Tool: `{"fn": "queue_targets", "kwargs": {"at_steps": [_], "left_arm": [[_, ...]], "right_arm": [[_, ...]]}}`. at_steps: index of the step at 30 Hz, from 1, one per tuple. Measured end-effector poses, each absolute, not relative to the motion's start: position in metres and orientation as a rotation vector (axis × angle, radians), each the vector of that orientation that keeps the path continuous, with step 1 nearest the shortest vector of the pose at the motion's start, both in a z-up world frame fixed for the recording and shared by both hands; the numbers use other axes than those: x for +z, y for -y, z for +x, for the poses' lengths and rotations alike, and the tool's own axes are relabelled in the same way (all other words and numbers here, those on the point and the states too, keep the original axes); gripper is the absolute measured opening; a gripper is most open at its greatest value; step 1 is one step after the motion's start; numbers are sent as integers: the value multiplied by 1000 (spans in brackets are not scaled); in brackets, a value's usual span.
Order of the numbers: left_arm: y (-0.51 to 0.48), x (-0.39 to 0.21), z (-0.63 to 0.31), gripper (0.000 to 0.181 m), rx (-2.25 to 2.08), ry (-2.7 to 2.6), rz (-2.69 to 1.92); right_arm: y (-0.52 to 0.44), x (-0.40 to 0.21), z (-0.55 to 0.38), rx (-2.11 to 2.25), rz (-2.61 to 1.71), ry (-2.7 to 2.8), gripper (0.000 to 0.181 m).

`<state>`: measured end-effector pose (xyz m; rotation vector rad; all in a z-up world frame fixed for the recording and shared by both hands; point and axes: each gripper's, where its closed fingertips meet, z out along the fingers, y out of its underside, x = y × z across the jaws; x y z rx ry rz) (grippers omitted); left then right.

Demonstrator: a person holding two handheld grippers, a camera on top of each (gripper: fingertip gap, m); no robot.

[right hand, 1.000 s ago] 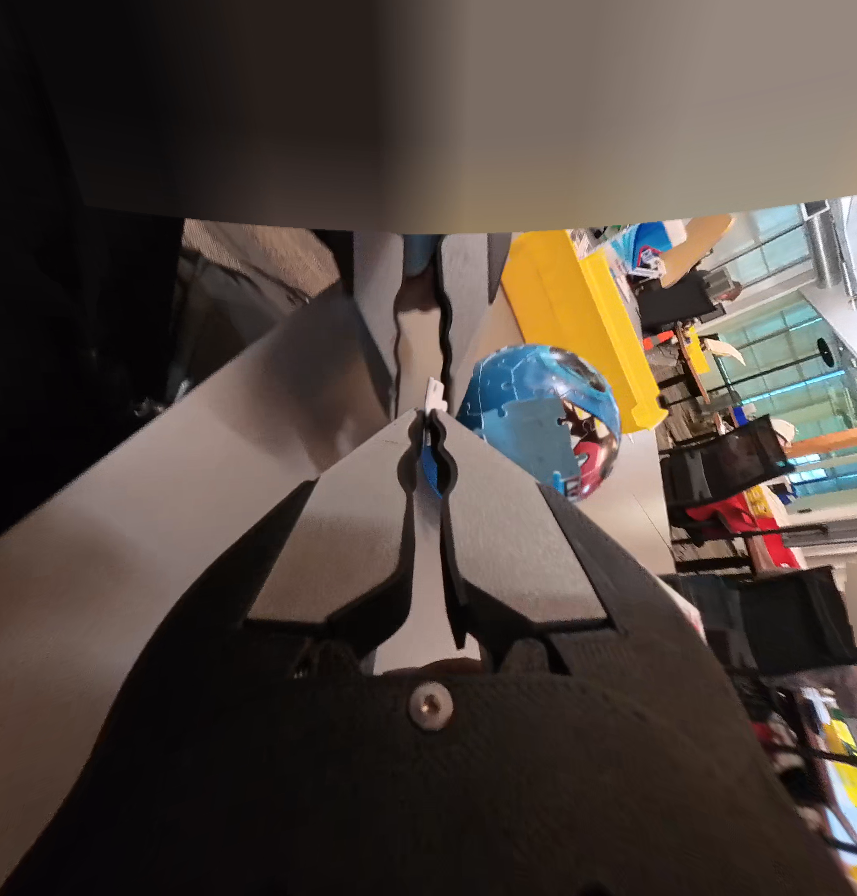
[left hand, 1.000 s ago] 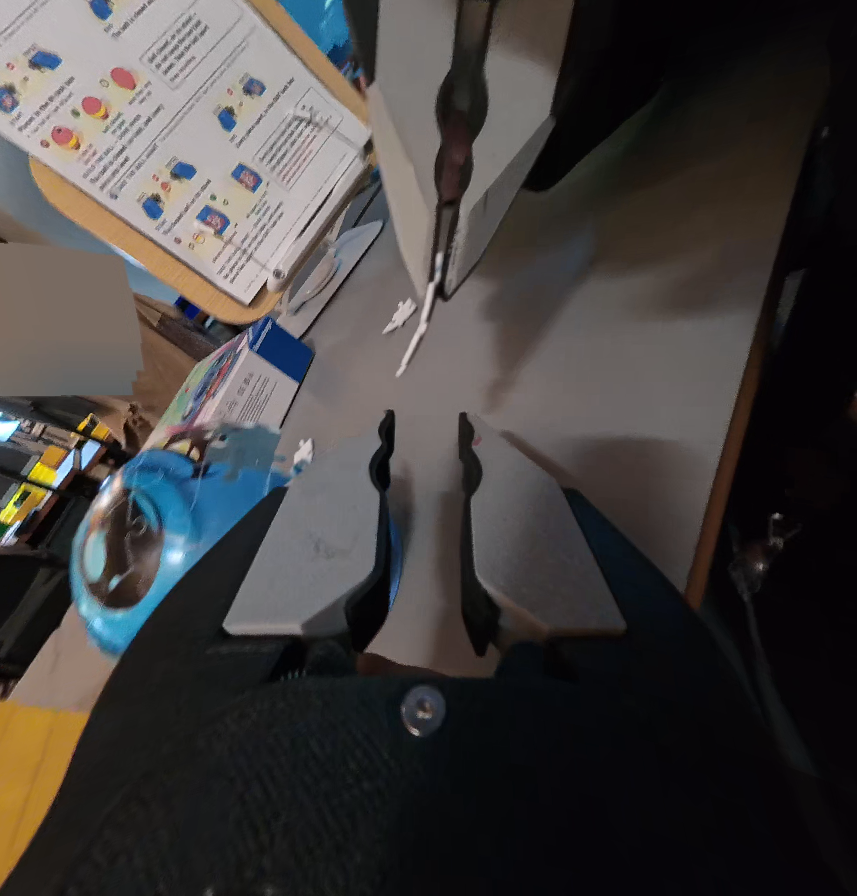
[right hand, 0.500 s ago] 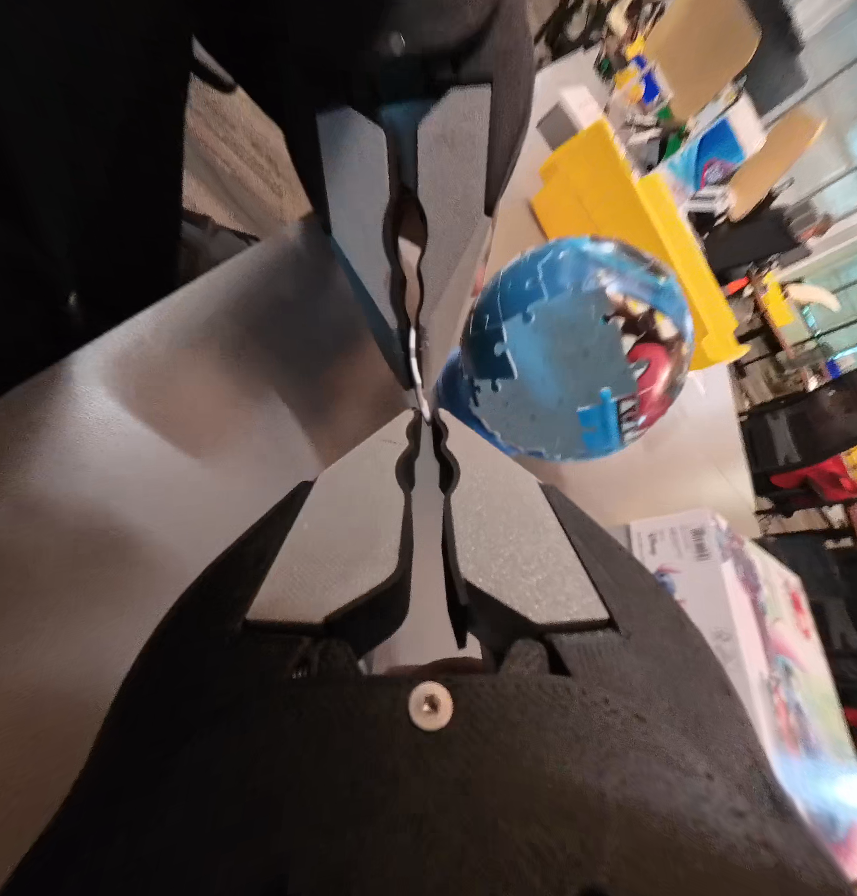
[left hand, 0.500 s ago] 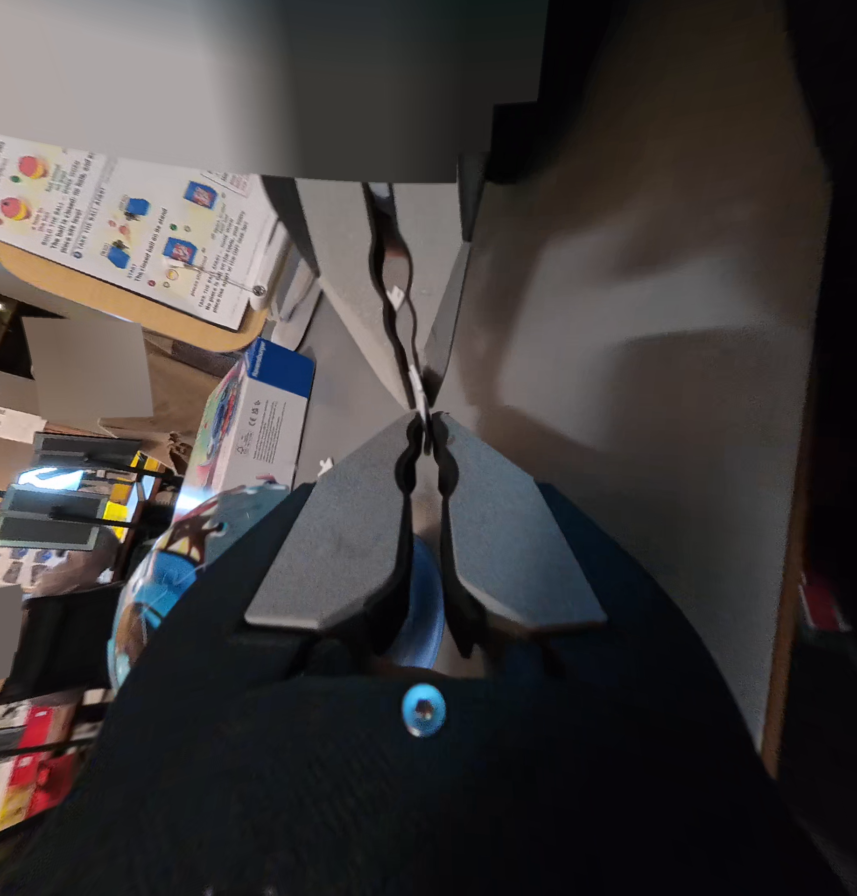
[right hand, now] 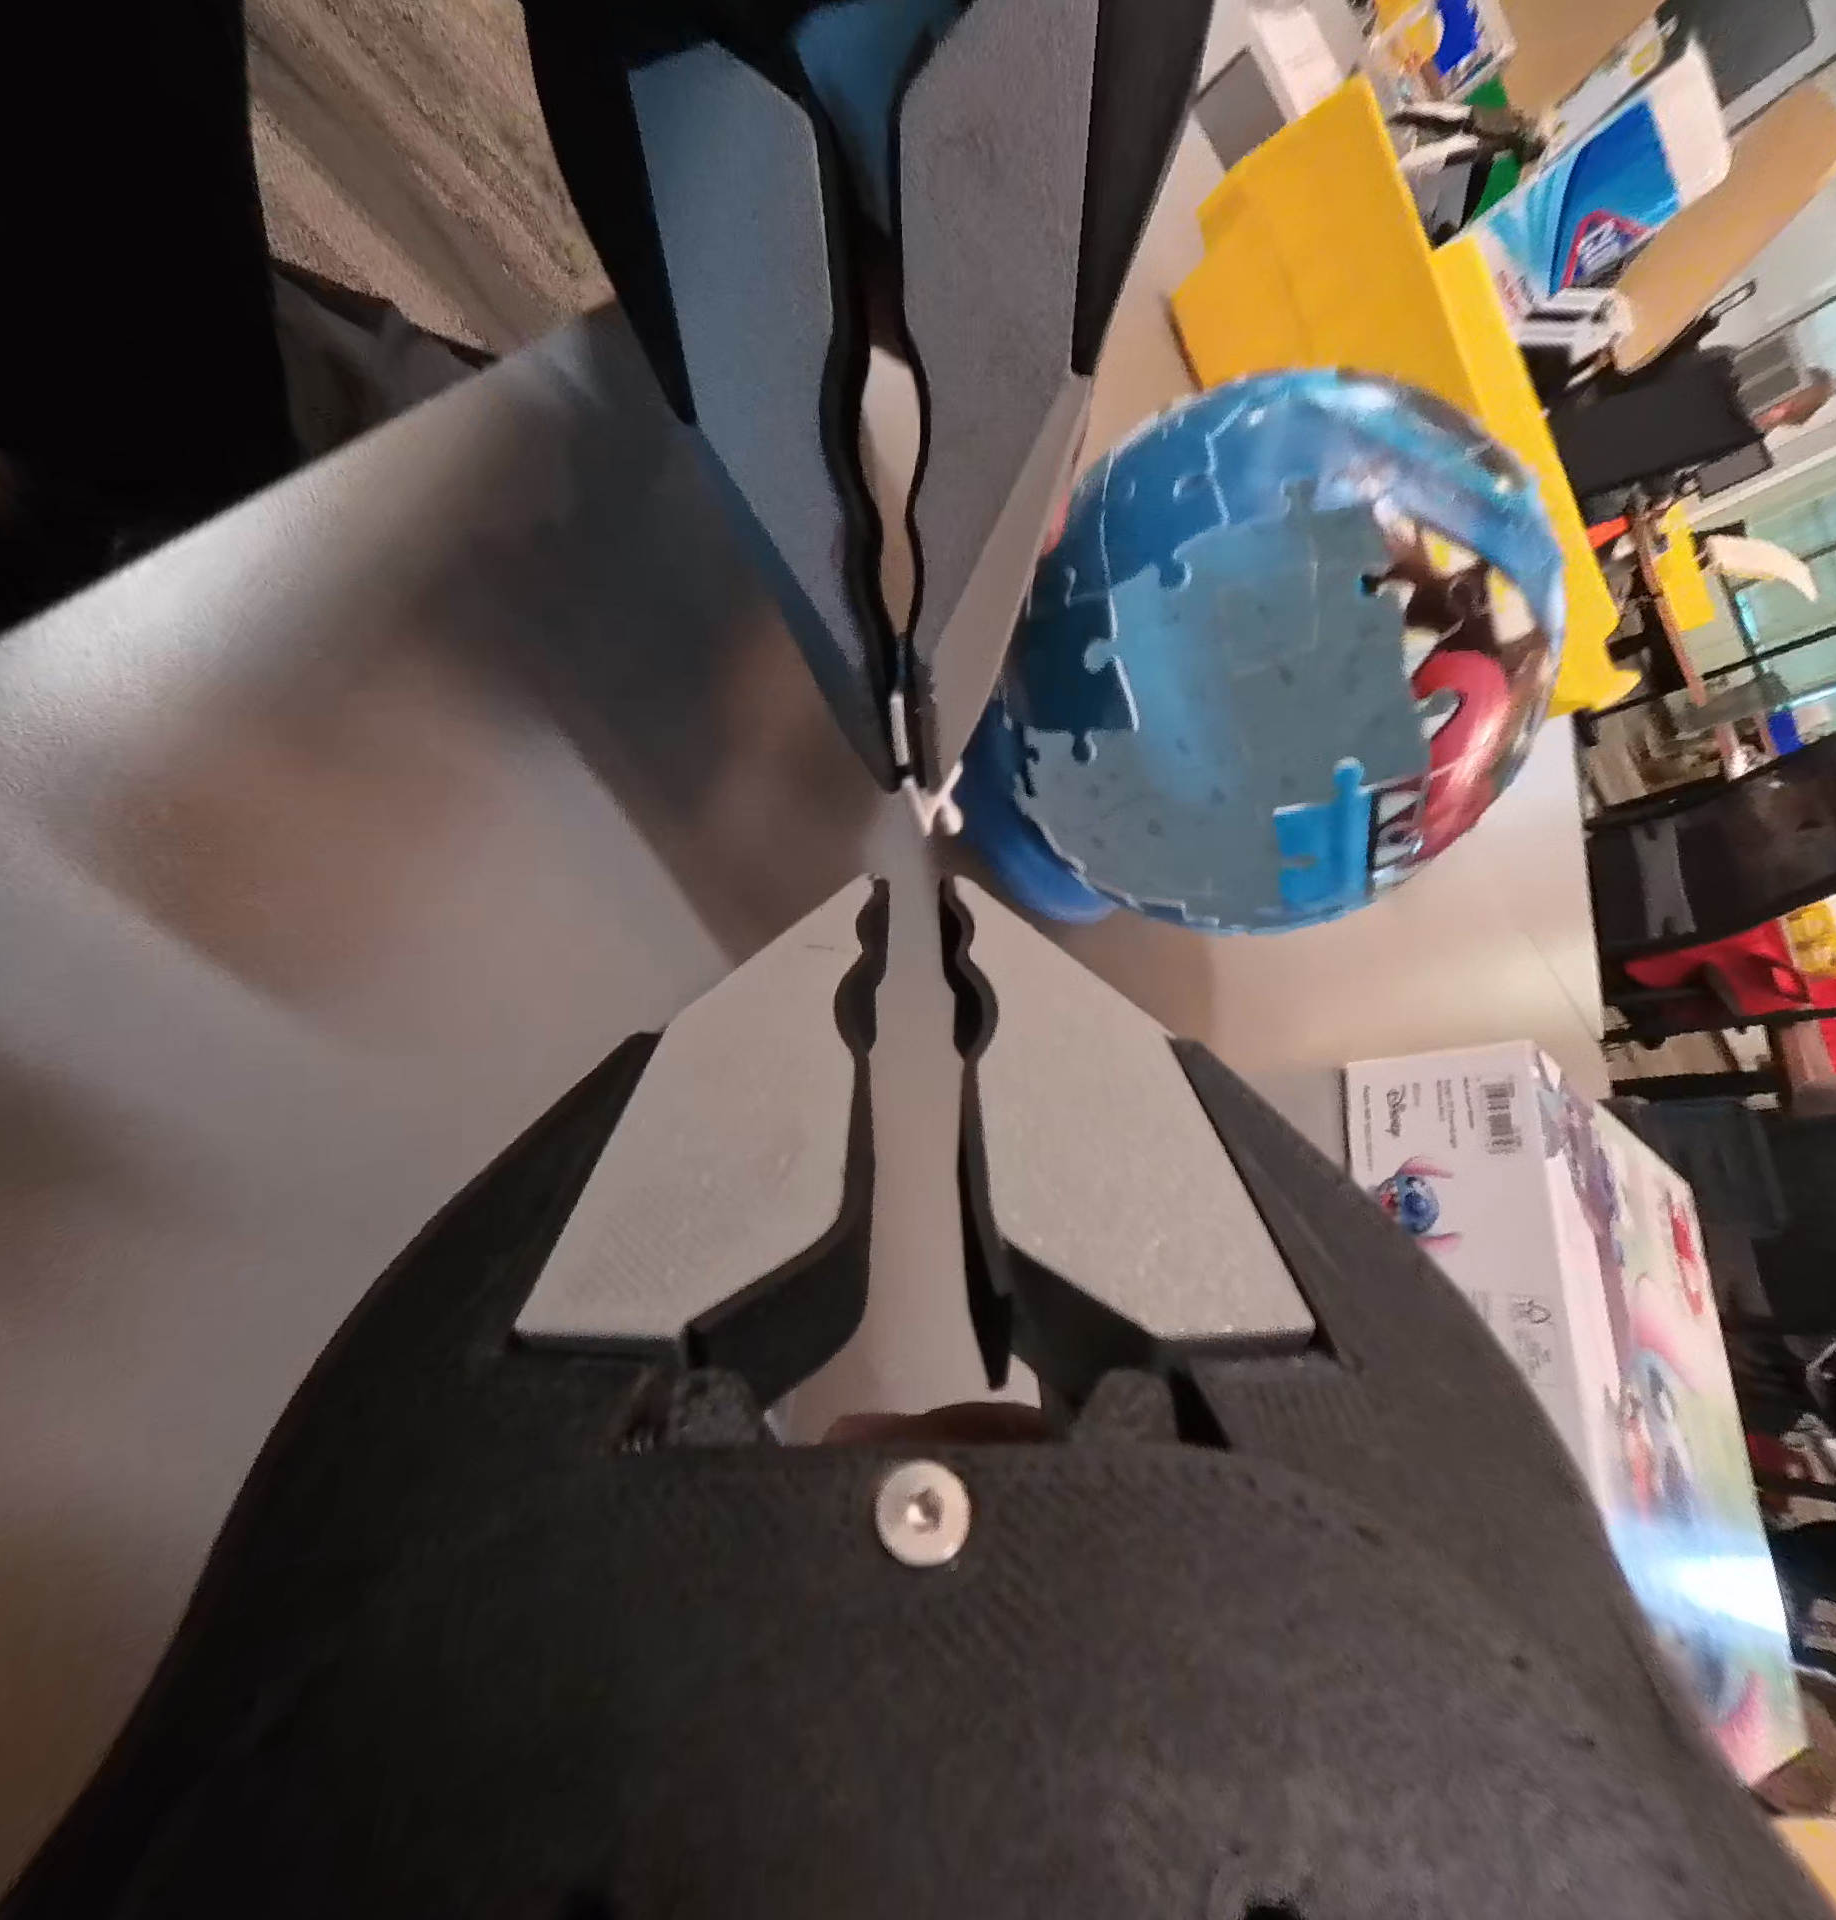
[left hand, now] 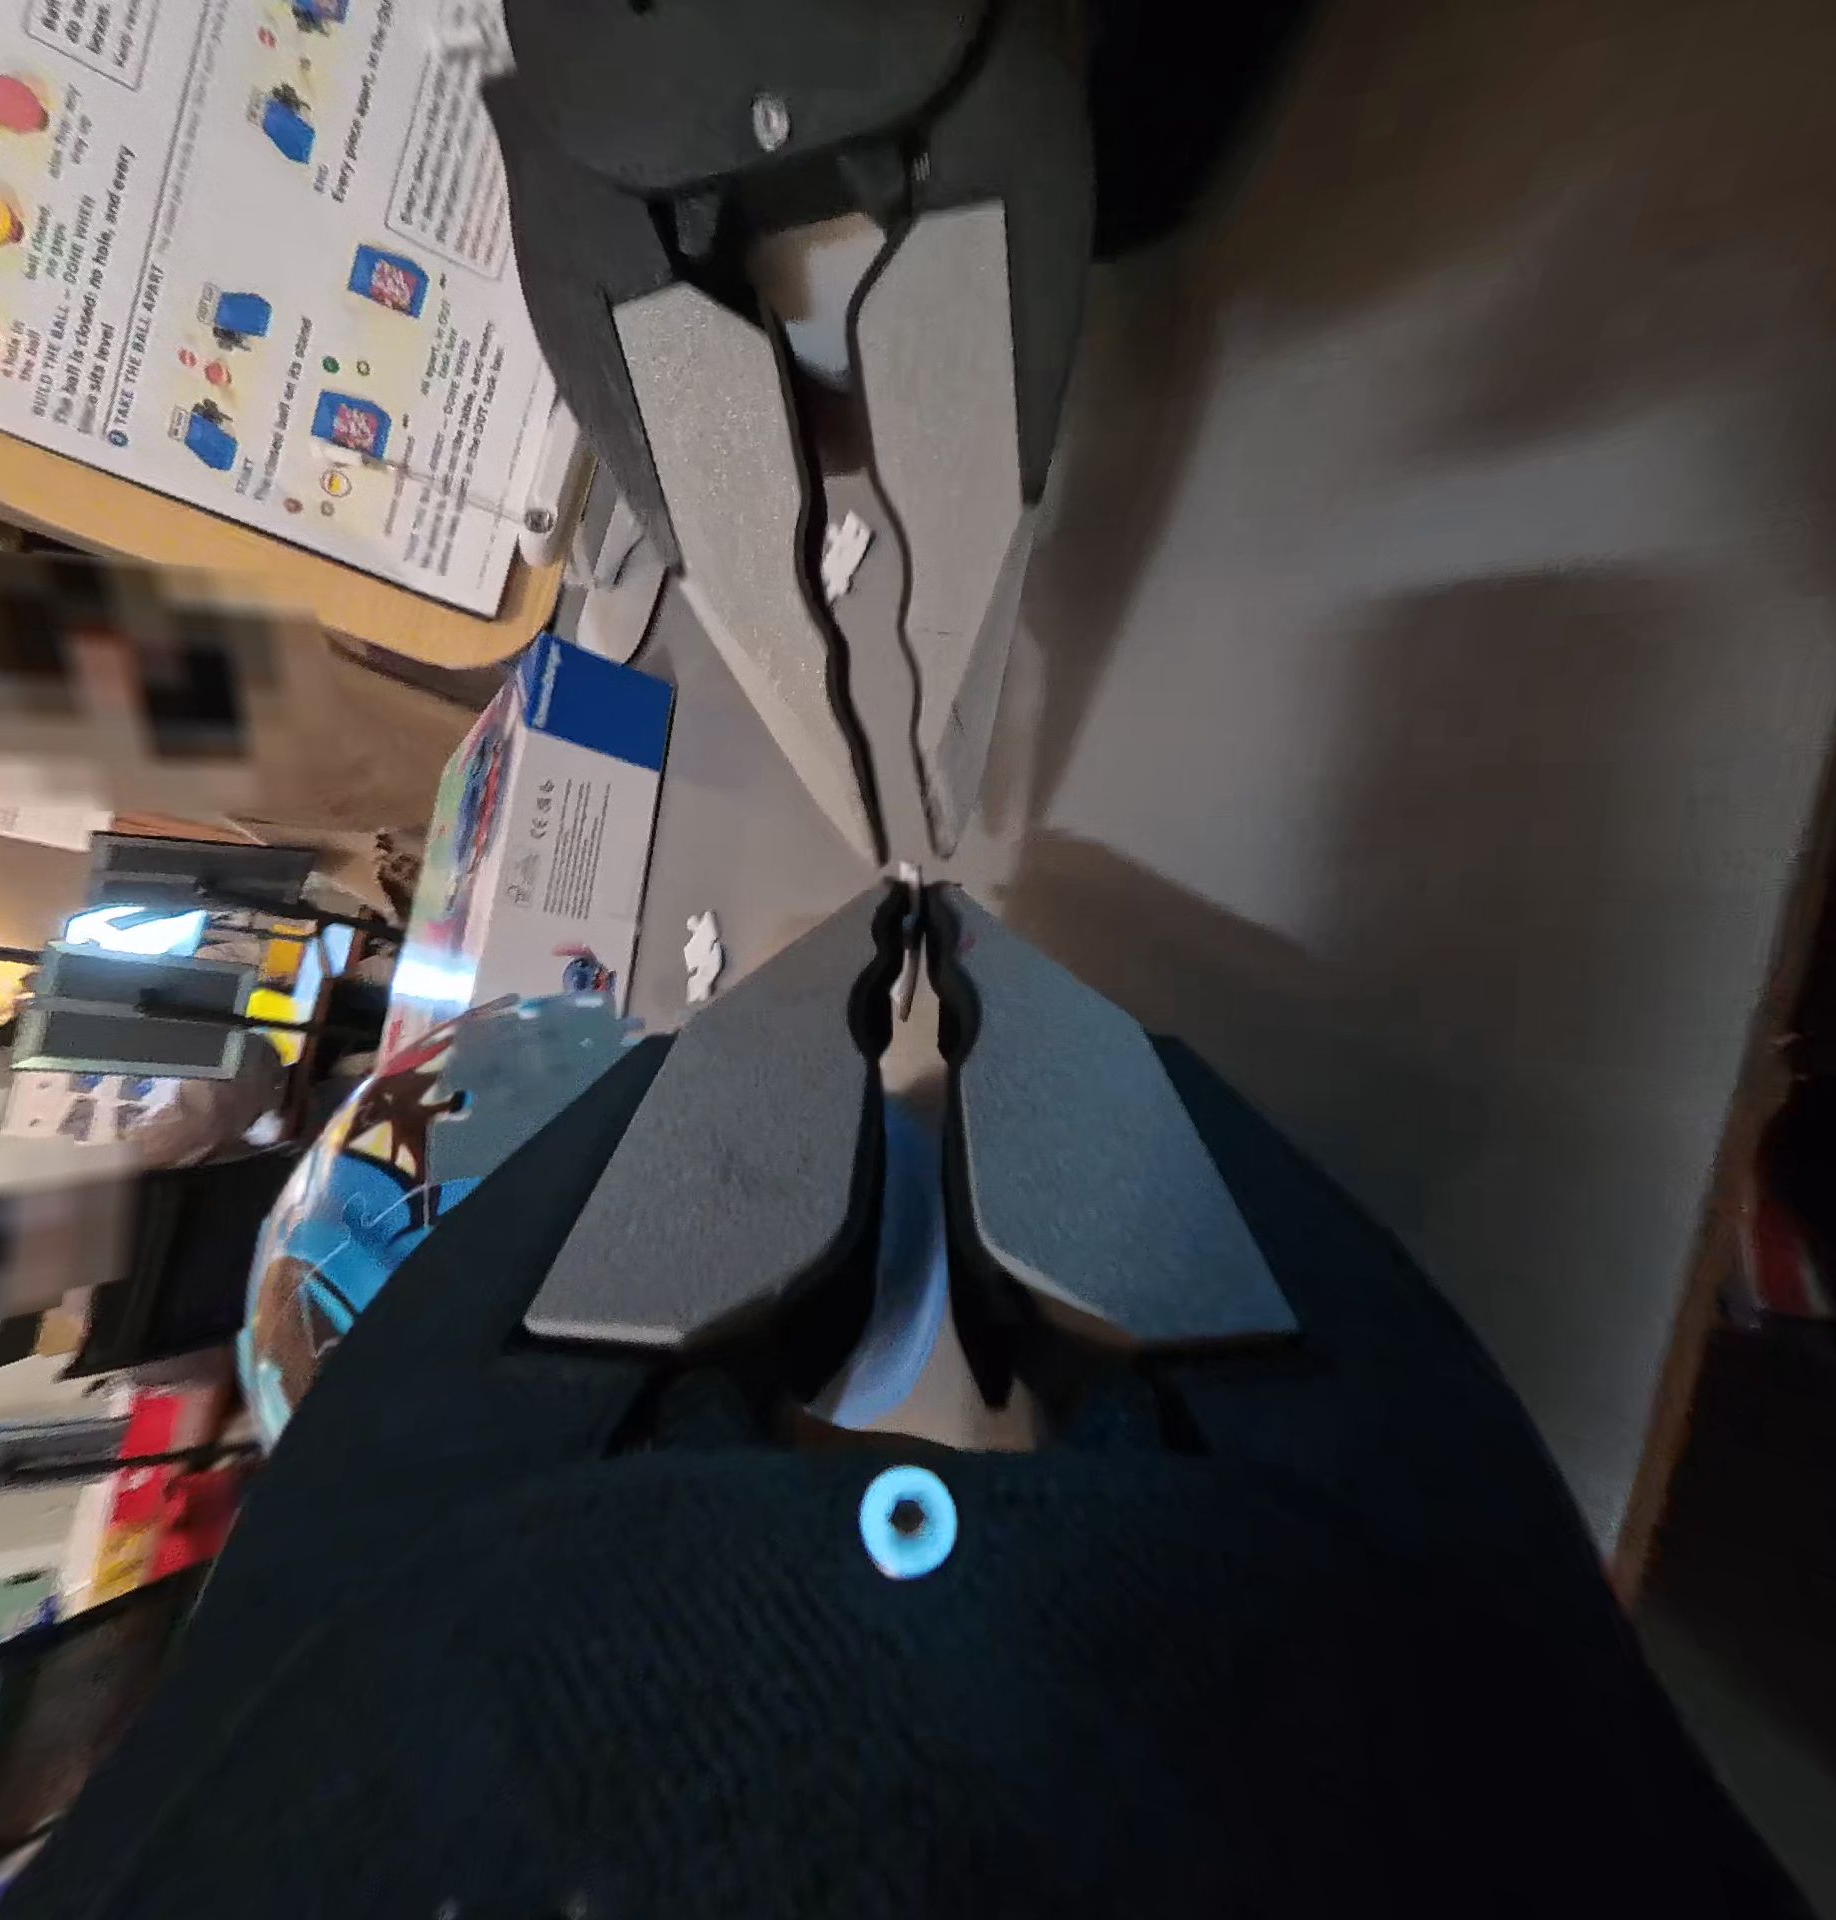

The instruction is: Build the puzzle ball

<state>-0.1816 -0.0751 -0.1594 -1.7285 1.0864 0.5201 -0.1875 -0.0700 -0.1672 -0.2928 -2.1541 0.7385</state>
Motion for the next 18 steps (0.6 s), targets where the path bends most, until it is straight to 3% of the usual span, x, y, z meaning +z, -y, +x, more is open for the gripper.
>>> {"fn": "queue_targets", "kwargs": {"at_steps": [11,18], "left_arm": [[82,-129,-164,0,390,-945,-1618],[82,-144,-190,0,415,-904,-1743]], "right_arm": [[88,-147,-187,843,-271,2048,0],[96,-133,-177,922,-261,2029,0]]}}
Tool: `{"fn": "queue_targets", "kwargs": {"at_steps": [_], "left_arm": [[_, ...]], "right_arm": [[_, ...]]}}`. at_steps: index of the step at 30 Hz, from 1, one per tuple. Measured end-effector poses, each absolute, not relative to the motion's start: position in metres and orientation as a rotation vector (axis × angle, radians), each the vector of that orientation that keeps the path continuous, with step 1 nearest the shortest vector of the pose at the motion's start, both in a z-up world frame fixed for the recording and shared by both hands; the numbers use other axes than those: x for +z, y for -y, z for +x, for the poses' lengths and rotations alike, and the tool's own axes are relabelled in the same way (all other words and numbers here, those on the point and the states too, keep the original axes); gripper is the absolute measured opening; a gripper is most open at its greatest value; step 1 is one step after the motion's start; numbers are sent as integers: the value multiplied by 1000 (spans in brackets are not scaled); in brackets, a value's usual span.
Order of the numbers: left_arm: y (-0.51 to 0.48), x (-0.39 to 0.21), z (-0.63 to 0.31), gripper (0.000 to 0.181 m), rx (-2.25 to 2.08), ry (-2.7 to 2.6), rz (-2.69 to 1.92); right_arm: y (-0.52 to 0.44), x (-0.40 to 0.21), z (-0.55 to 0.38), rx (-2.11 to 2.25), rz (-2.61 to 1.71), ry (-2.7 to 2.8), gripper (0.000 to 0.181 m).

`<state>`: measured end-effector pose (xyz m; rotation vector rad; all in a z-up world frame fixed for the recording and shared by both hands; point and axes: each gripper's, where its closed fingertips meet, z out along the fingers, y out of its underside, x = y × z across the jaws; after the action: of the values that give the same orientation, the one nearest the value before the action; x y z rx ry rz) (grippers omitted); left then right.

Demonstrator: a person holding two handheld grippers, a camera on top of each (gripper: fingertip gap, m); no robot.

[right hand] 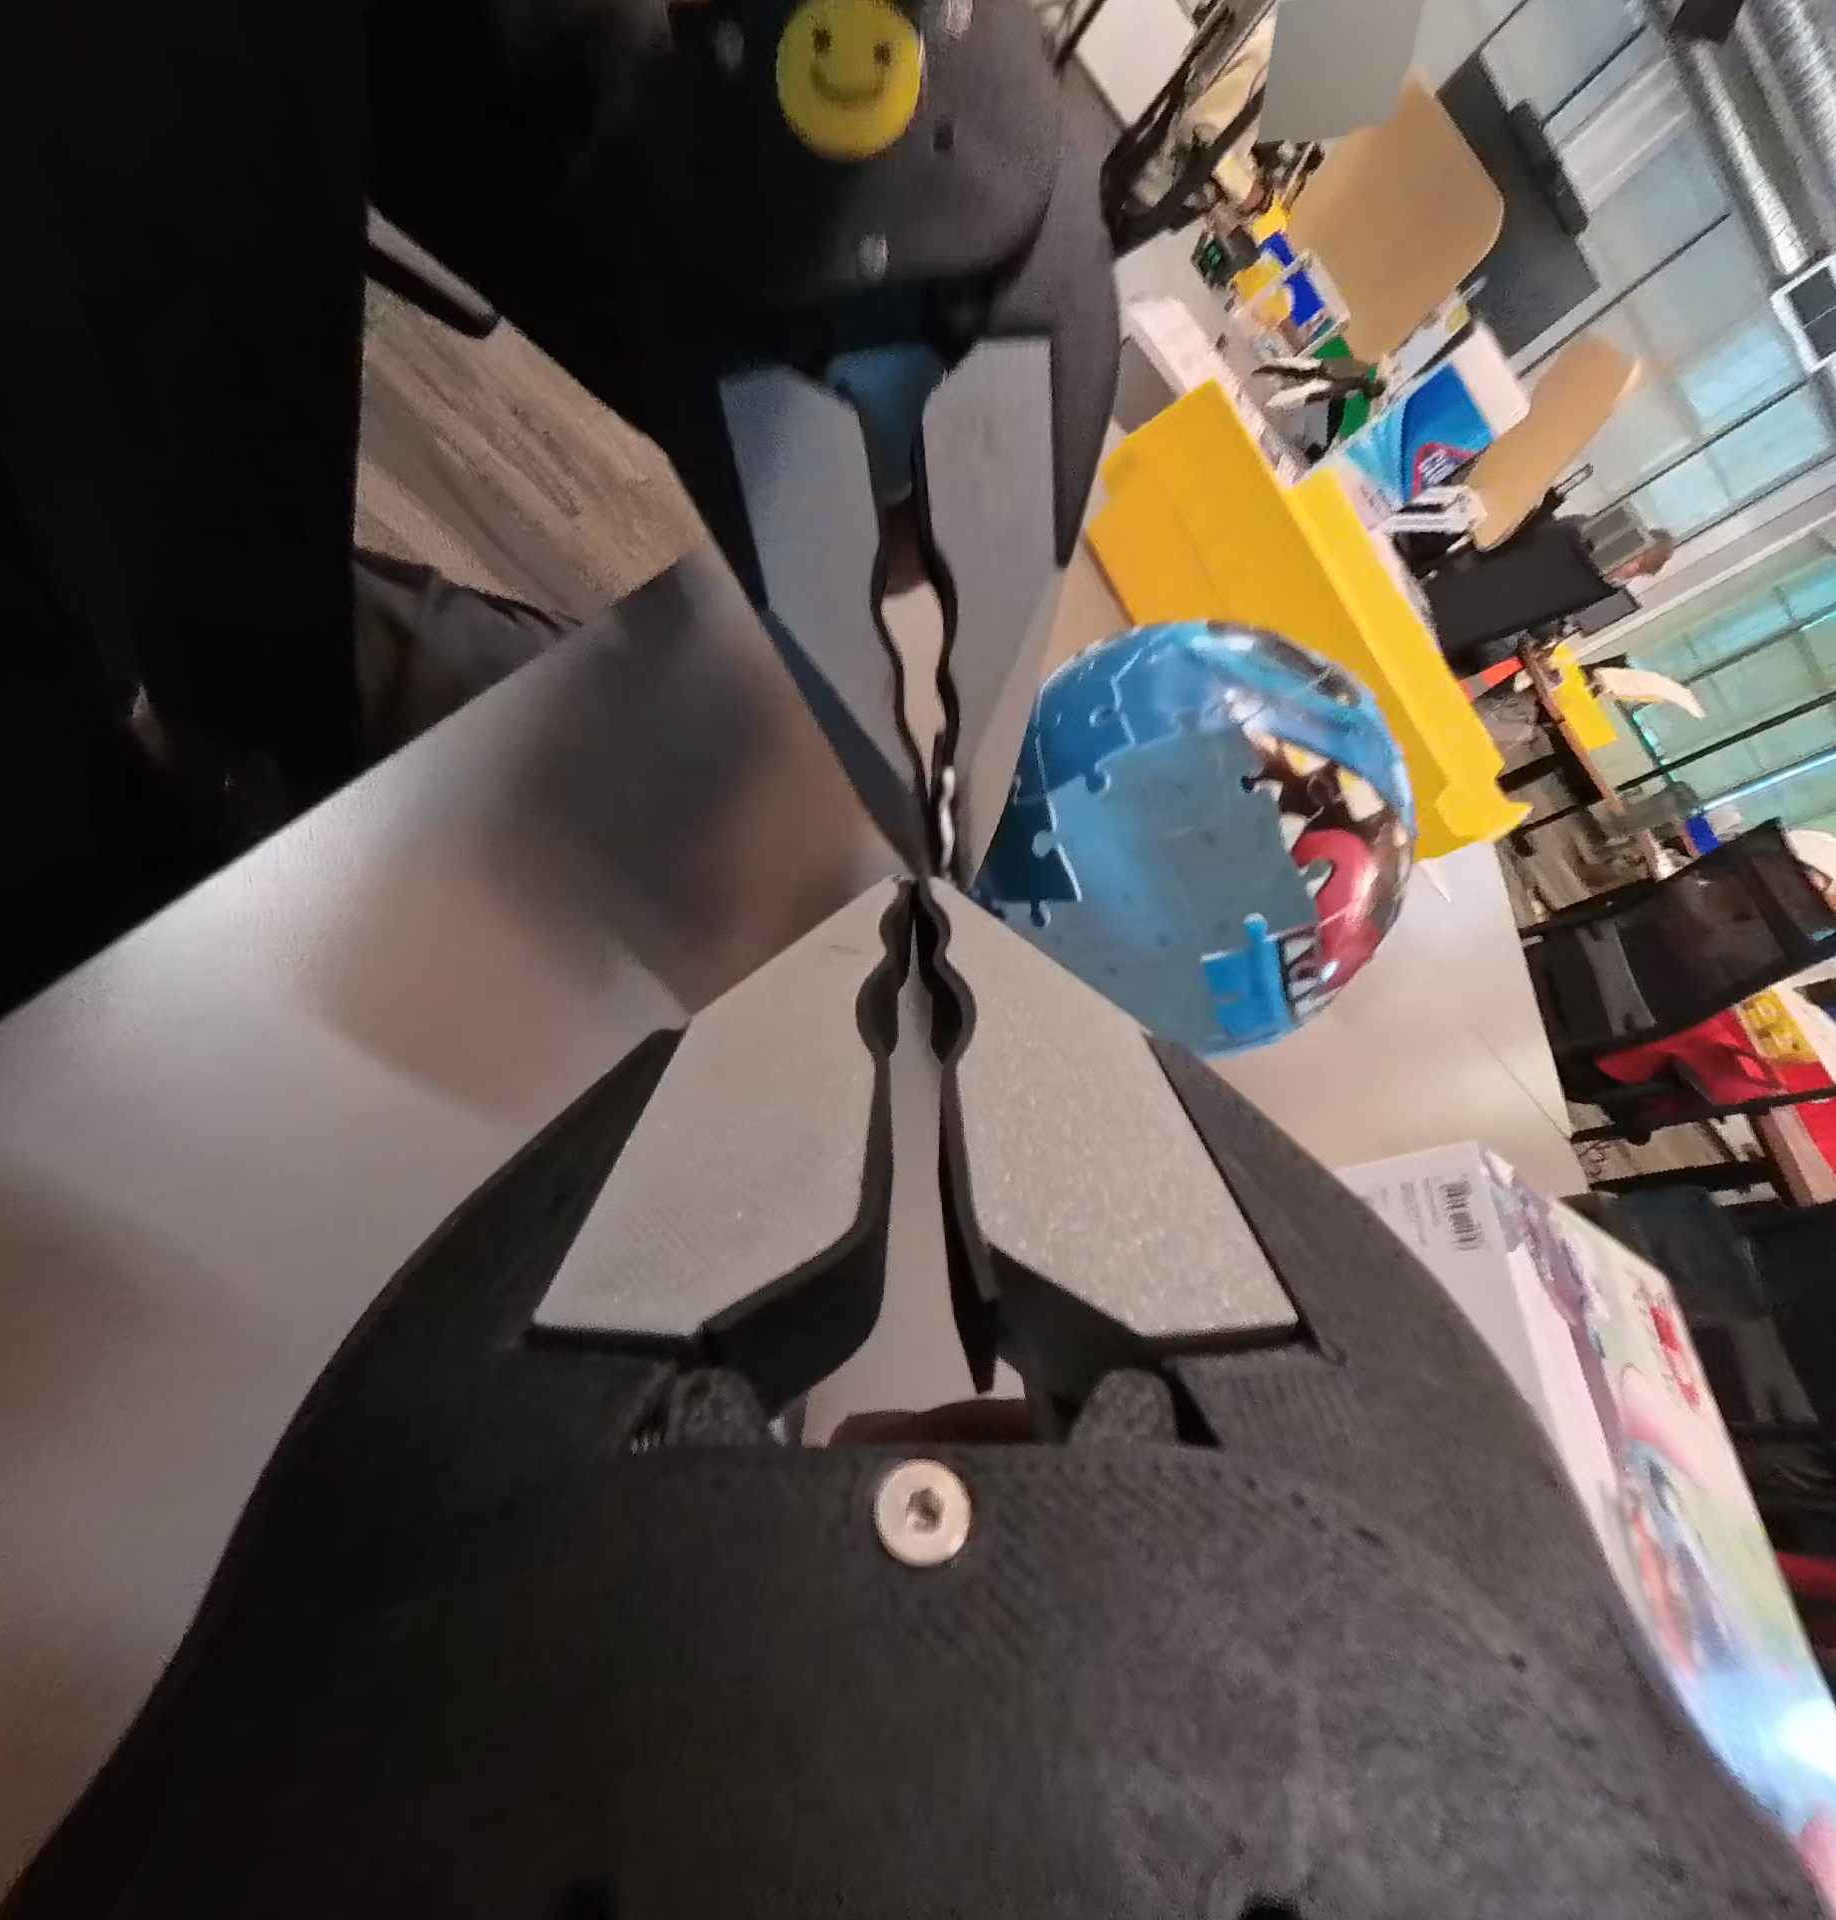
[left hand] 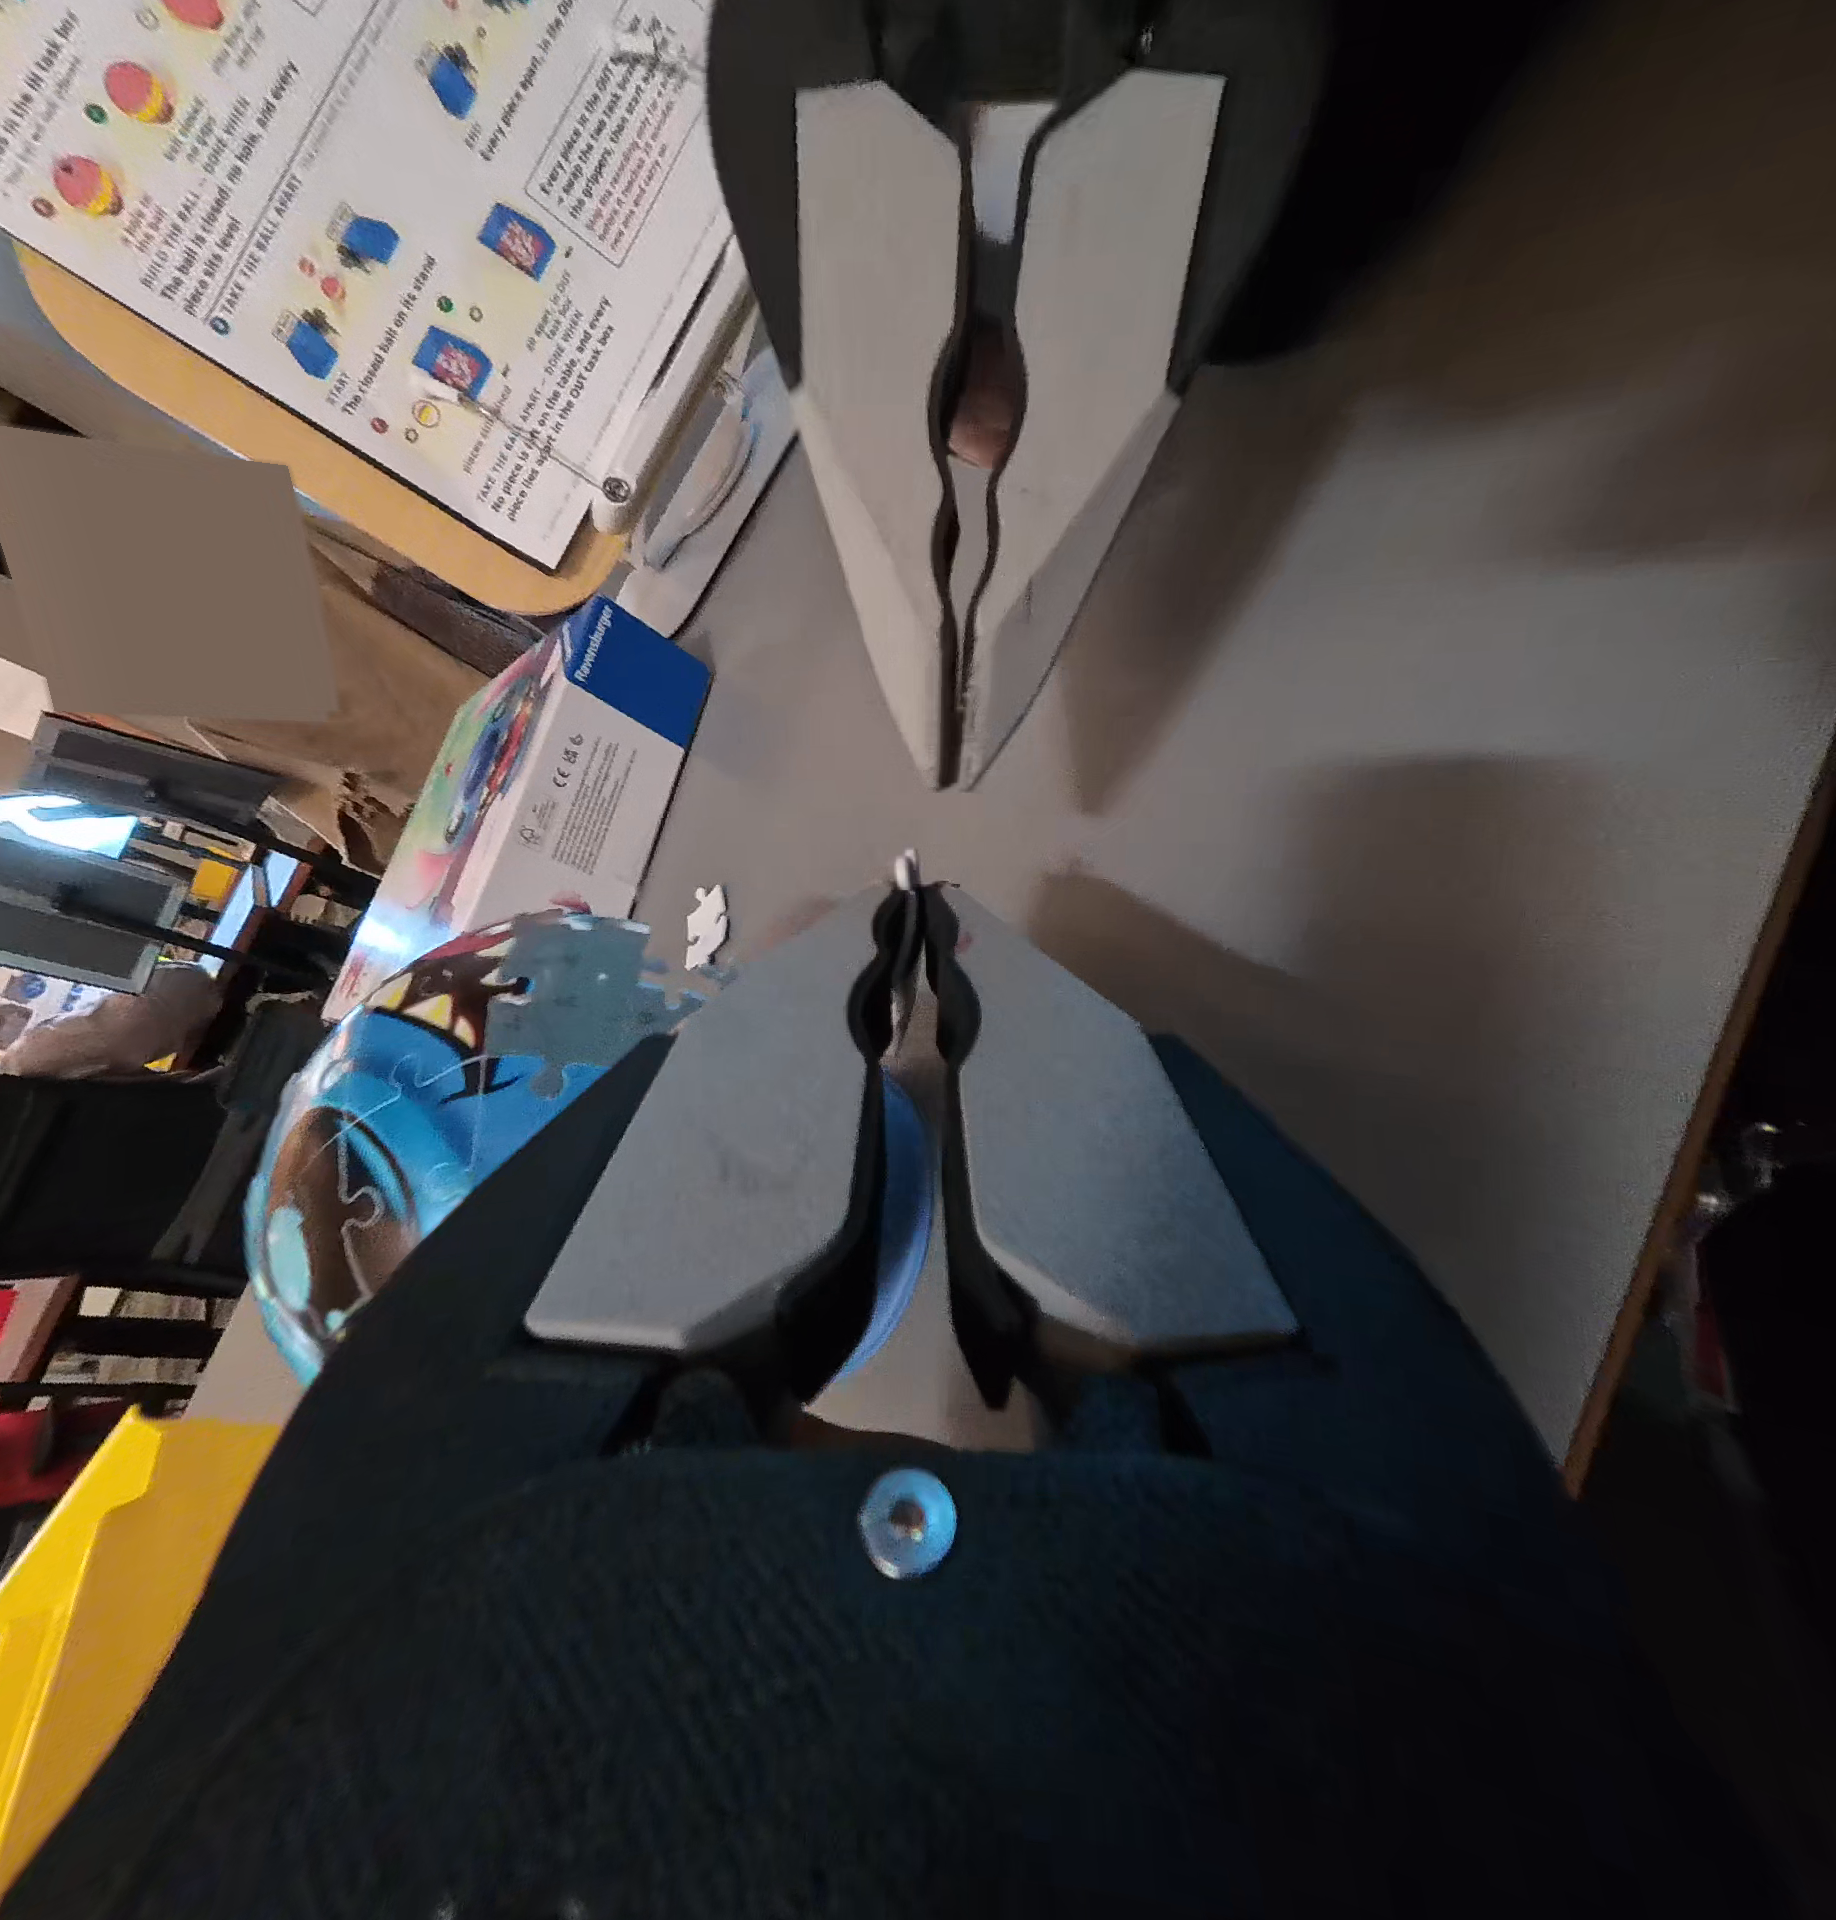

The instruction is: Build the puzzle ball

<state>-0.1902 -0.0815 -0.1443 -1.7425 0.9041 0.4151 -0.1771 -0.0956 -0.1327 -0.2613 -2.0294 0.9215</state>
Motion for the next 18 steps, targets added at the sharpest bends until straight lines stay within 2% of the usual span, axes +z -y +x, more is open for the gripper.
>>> {"fn": "queue_targets", "kwargs": {"at_steps": [2,5,10,18], "left_arm": [[79,-147,-186,0,391,-907,-1755],[75,-151,-184,0,381,-898,-1771],[75,-153,-180,0,371,-908,-1784],[77,-156,-182,2,379,-909,-1795]], "right_arm": [[102,-127,-177,917,-250,2013,0],[105,-131,-179,911,-281,2037,13],[103,-135,-181,904,-303,2056,0],[105,-135,-178,942,-318,2083,0]]}}
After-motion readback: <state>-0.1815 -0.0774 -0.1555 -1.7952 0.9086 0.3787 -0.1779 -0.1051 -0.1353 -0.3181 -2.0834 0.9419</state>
